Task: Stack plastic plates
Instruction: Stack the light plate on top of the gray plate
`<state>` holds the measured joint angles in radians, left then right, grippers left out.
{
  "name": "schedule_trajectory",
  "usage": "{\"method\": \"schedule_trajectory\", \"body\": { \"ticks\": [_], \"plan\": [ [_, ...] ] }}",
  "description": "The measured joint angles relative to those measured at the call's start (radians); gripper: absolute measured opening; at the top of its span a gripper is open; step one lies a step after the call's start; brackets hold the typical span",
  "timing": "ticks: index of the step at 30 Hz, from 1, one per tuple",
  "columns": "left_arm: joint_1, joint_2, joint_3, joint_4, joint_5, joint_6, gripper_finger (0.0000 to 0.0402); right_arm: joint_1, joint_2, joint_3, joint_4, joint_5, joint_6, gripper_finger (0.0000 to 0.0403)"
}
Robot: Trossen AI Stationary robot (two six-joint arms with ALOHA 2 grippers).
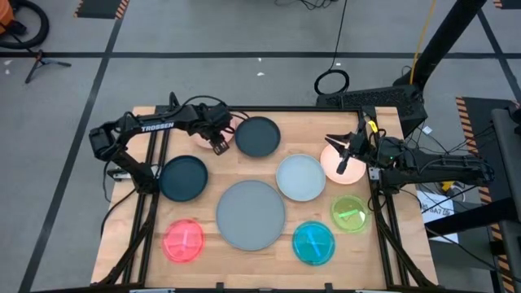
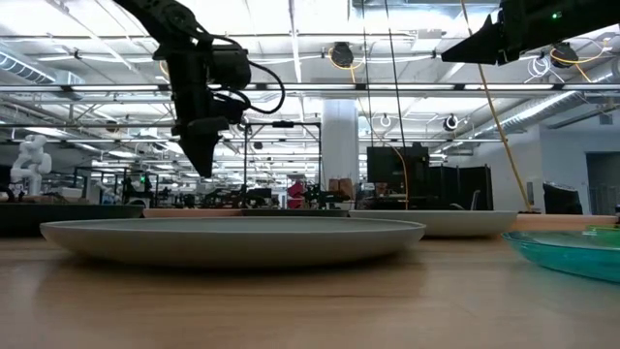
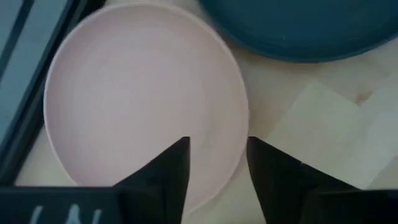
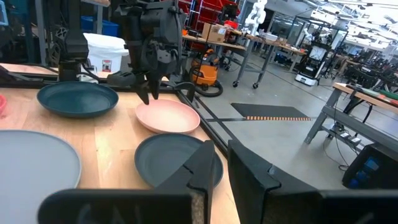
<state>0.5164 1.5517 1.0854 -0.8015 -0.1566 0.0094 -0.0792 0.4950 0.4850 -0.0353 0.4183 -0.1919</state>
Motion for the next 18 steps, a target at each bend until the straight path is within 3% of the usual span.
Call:
{"method": "schedule_trajectory", "body": {
  "ticks": [8,18],
  "plan": [
    [-0.049,0.0,-0.003,0.031,0.003,0.188,0.0175,0.0,0.0,0.0,0.0,0.0,0.0,0.0039],
    [-0.057,0.0,-0.003,0.045,0.034,0.215,0.0175,0.0,0.0,0.0,-0.008,0.0,0.001,0.0039]
  ]
}}
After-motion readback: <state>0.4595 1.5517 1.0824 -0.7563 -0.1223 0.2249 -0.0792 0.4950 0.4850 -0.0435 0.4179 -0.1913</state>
